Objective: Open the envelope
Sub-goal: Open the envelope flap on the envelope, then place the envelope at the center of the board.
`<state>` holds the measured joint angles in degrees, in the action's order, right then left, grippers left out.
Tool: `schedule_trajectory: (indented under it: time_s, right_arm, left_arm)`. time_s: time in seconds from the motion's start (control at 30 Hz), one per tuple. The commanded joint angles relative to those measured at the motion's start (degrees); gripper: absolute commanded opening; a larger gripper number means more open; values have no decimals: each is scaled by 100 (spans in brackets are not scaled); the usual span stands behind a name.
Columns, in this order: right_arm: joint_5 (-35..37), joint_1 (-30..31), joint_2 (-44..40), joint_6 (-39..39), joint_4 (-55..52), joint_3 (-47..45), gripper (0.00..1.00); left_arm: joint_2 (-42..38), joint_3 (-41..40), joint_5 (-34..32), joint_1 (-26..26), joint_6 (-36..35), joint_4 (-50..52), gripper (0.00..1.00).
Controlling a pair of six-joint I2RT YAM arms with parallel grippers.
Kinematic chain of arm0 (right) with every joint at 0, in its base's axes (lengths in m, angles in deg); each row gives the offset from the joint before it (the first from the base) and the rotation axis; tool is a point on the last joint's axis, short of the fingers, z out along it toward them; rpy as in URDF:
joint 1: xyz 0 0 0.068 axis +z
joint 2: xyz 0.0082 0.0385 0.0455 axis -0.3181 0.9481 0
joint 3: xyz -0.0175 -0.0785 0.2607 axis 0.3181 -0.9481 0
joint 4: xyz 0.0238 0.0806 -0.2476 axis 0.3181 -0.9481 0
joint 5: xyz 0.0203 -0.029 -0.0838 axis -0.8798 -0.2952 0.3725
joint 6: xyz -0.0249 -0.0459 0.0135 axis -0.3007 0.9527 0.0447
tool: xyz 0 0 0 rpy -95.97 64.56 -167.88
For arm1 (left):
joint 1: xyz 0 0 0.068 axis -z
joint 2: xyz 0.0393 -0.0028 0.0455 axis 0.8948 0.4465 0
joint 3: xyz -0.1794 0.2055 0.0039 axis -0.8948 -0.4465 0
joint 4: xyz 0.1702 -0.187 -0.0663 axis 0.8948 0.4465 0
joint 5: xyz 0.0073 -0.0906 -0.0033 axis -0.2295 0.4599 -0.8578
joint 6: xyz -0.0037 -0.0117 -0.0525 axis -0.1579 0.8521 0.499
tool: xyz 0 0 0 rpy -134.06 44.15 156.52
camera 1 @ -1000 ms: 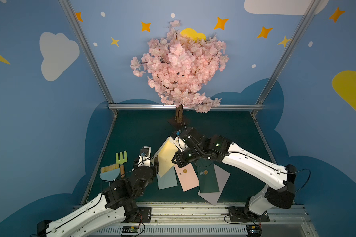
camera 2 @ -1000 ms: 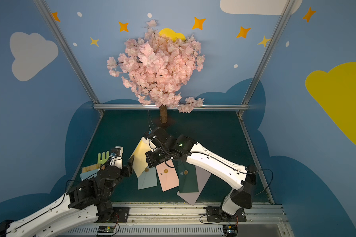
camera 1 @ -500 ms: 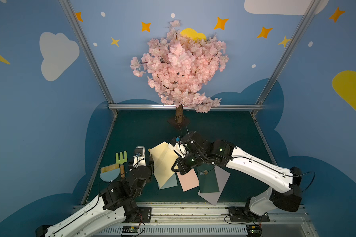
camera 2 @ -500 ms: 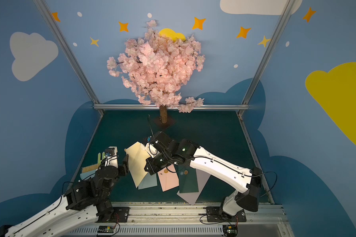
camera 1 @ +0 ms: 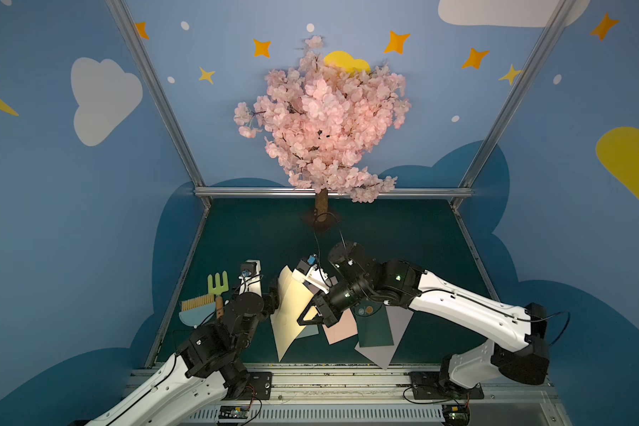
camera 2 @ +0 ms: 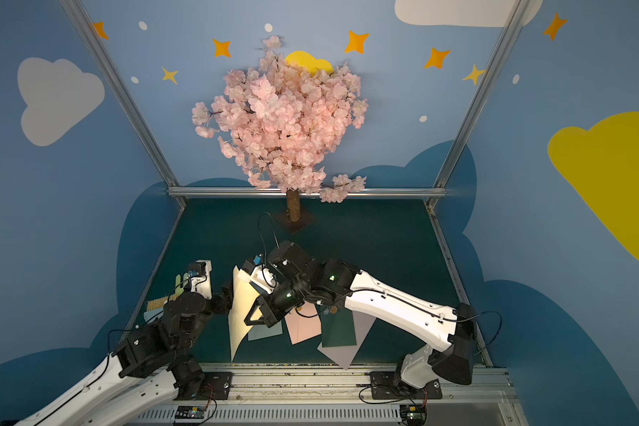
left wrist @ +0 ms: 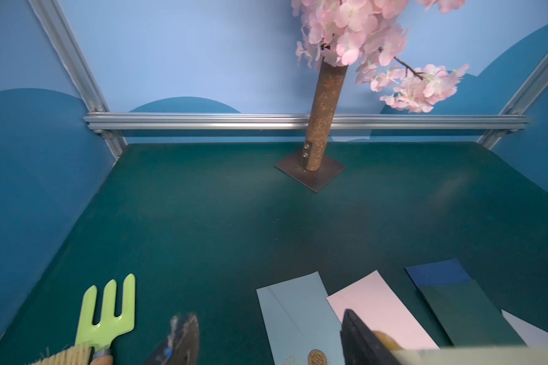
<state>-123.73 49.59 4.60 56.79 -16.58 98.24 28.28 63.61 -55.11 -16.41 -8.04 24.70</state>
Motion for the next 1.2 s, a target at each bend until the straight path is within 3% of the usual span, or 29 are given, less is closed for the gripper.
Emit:
schedule_trajectory:
  time_s: [0.0,0.43,0.6,0.83,0.93,1.17]
  right_arm:
    - [-219,-14,-22,33,228,-66,0]
    - [-532,-1286,-871,578,-754,-529,0]
    - [-957,-1731,-1050,834,-1013,-539,0]
    - [-1415,-1794,-1042,1054,-1158,-473,0]
    - [-1539,-1734,-1049,1168,-1254,-495,0]
    - [-1689,-1725,-1265,1282,-1233,-592,0]
  left_arm:
    - [-135,-92,611,-101,-63,-253,73]
    - [-1417,28,1451,-400,415,364,80]
    - [-1415,141,2386,-402,431,204,83]
    - [-1135,331,3281,-415,246,-84,84]
    - [-989,395,3573,-412,211,-219,79]
    - [-872,444,4265,-444,318,-532,47]
